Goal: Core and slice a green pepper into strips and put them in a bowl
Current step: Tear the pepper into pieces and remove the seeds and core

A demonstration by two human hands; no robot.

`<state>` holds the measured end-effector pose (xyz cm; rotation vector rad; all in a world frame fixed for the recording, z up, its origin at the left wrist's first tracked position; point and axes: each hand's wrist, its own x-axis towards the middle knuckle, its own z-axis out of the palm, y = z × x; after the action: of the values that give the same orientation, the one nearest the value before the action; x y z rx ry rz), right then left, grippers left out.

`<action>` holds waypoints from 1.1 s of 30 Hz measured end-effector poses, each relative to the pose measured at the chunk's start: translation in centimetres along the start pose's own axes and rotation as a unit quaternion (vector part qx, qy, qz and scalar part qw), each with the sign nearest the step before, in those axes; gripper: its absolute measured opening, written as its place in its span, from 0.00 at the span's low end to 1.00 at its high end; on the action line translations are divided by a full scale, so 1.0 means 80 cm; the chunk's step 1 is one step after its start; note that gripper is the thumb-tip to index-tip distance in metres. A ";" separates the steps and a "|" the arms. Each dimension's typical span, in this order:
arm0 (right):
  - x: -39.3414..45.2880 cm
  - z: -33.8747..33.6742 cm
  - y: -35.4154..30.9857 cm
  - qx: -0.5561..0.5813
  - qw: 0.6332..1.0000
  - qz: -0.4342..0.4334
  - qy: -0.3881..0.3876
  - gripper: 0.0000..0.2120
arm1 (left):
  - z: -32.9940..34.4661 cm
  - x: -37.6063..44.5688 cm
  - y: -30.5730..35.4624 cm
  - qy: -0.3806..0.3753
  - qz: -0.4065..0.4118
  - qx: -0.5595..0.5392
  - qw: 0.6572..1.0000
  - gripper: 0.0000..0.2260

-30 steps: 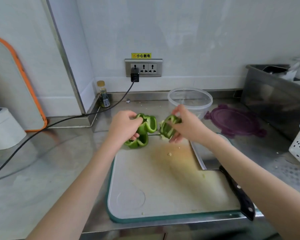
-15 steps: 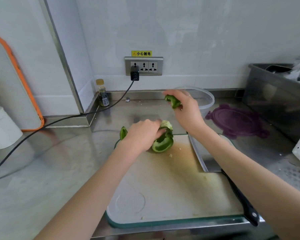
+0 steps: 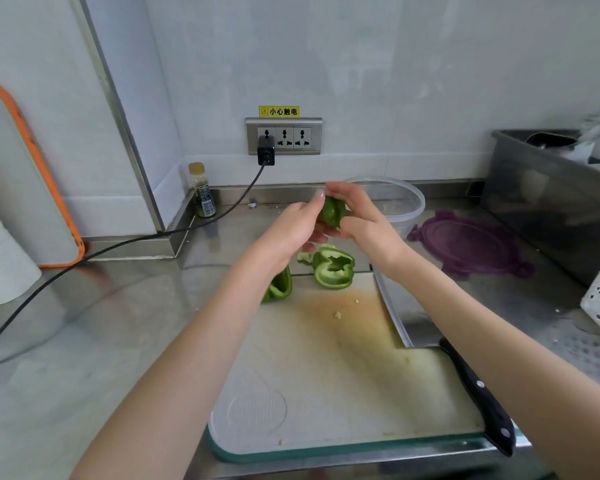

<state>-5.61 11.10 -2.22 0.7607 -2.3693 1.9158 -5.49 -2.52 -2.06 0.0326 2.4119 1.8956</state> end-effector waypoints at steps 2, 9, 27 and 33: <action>-0.001 -0.002 -0.001 -0.021 0.999 0.004 -0.033 0.30 | 0.008 0.004 -0.008 0.020 -0.017 -0.062 0.998 0.20; -0.007 -0.014 -0.015 -0.295 0.939 -0.091 0.154 0.31 | 0.000 0.008 -0.021 0.063 -0.040 -0.235 0.969 0.13; -0.025 -0.011 -0.014 0.120 0.972 0.187 0.077 0.17 | -0.007 -0.023 -0.011 0.027 0.159 0.087 0.983 0.10; -0.067 -0.008 -0.018 0.258 0.957 0.123 -0.045 0.14 | -0.008 -0.054 -0.026 0.104 0.342 0.230 0.905 0.10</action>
<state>-0.53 13.42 -2.33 0.5912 -2.1044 2.7147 -1.14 -3.93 -3.74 0.8456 3.2467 1.4909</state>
